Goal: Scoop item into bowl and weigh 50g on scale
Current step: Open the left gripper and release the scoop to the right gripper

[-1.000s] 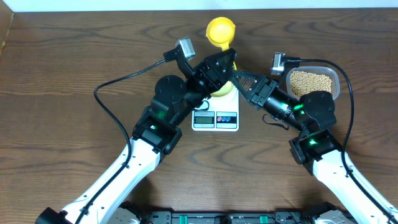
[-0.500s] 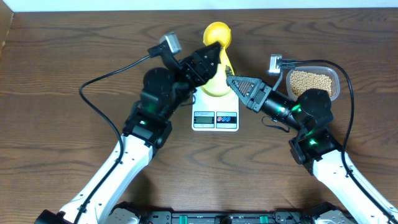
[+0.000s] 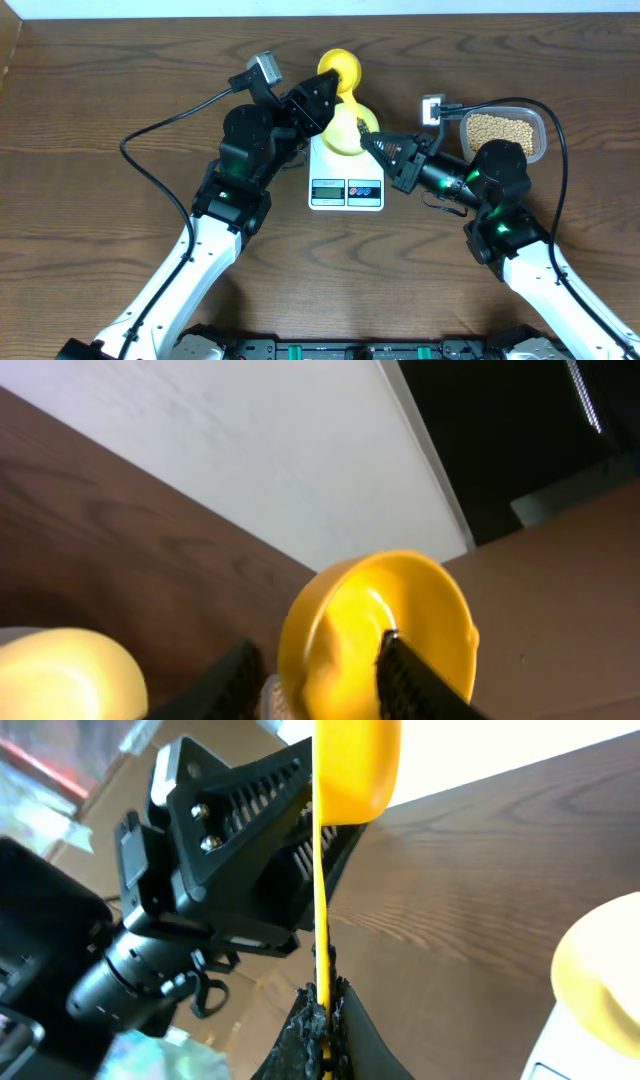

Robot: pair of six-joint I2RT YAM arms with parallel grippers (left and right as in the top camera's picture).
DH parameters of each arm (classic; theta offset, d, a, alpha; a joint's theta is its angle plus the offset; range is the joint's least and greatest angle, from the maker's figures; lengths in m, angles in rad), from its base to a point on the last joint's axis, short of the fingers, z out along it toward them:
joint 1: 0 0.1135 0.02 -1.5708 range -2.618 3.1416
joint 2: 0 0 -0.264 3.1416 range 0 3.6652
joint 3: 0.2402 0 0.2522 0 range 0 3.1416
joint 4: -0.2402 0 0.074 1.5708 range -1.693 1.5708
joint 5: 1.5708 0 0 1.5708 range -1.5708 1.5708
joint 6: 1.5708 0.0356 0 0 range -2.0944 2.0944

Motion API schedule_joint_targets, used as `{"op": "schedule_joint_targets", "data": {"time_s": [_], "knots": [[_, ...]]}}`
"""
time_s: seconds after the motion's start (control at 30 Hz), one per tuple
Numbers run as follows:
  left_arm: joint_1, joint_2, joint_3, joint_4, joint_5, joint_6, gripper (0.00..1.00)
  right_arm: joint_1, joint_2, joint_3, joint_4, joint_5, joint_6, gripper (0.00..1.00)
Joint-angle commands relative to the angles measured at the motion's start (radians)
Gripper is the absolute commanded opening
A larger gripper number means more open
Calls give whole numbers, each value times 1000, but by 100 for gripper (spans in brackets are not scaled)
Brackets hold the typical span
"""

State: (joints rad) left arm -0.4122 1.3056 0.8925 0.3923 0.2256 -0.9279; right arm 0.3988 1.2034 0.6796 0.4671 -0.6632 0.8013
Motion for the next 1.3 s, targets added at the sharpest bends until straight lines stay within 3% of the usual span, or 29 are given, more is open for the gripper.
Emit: {"op": "schedule_joint_targets", "data": {"time_s": [0.0, 0.07, 0.4, 0.5, 0.67, 0.9, 1.27], "knots": [[5, -2, 11, -4, -10, 14, 32, 8, -1, 12, 0, -18, -122, 1], [5, -2, 11, -14, -11, 14, 27, 11, -1, 12, 0, -17, -142, 2], [4, -2, 11, -24, -10, 10, 19, 18, -1, 12, -15, -16, -195, 2], [4, -2, 11, -24, -10, 10, 7, 18, -1, 12, -14, -9, -198, 2], [4, -2, 11, -24, -10, 4, 7, 18, -1, 12, -13, -10, -196, 2], [4, -2, 11, -25, 2, -139, 7, 19, -1, 12, 58, -9, -120, 25], [3, -2, 11, -48, 17, -331, 7, 19, -1, 12, 102, 23, -102, 33]]}}
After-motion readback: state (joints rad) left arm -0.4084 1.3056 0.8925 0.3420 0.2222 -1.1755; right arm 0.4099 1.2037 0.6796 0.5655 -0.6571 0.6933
